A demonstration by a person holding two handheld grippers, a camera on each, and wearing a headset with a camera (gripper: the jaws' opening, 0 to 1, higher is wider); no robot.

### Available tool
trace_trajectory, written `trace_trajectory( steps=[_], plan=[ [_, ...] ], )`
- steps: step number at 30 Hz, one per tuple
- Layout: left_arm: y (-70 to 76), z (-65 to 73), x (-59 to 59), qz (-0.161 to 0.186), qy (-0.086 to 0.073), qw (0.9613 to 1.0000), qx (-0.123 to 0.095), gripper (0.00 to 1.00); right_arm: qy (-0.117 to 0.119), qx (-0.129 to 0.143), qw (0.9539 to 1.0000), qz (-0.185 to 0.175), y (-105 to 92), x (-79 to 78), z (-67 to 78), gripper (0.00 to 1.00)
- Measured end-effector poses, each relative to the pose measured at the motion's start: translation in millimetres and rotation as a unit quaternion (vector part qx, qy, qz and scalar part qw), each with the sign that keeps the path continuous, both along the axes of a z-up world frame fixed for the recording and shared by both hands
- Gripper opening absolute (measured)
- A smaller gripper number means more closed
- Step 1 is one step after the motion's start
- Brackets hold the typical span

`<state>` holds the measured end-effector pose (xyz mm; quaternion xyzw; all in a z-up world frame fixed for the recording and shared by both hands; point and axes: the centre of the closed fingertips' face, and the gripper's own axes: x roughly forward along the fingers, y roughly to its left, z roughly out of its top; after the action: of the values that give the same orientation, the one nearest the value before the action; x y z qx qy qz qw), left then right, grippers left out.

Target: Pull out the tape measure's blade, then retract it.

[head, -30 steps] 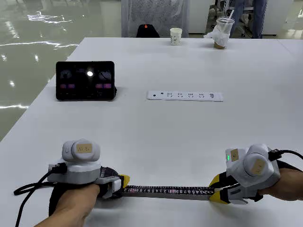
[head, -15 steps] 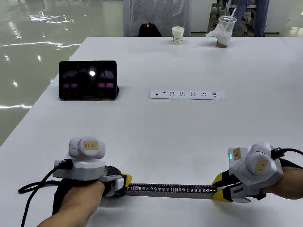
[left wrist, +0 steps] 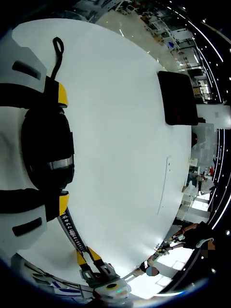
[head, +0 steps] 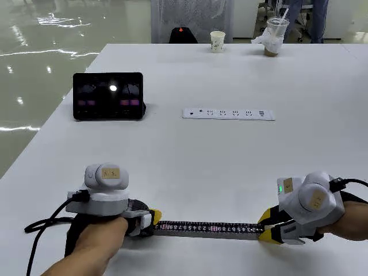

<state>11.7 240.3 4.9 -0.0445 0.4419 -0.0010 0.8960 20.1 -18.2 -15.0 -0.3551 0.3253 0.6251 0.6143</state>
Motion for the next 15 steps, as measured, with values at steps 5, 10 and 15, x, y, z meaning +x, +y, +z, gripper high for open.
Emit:
trace_trajectory(
  steps=[5,10,15],
  plan=[
    [-0.3,-0.3,0.7,0.0,-0.001,1.0,-0.002,0.62,-0.001,0.0,1.0,0.002,2.5,-0.3,0.4,0.11],
    [-0.4,-0.1,0.7,0.0,-0.001,1.0,-0.003,0.63,-0.001,0.0,1.0,0.002,3.7,-0.2,0.4,0.11],
    [0.5,-0.3,0.5,0.0,0.001,1.0,-0.005,0.62,-0.003,-0.001,1.0,0.003,3.8,-0.5,0.8,0.11]
  ],
)
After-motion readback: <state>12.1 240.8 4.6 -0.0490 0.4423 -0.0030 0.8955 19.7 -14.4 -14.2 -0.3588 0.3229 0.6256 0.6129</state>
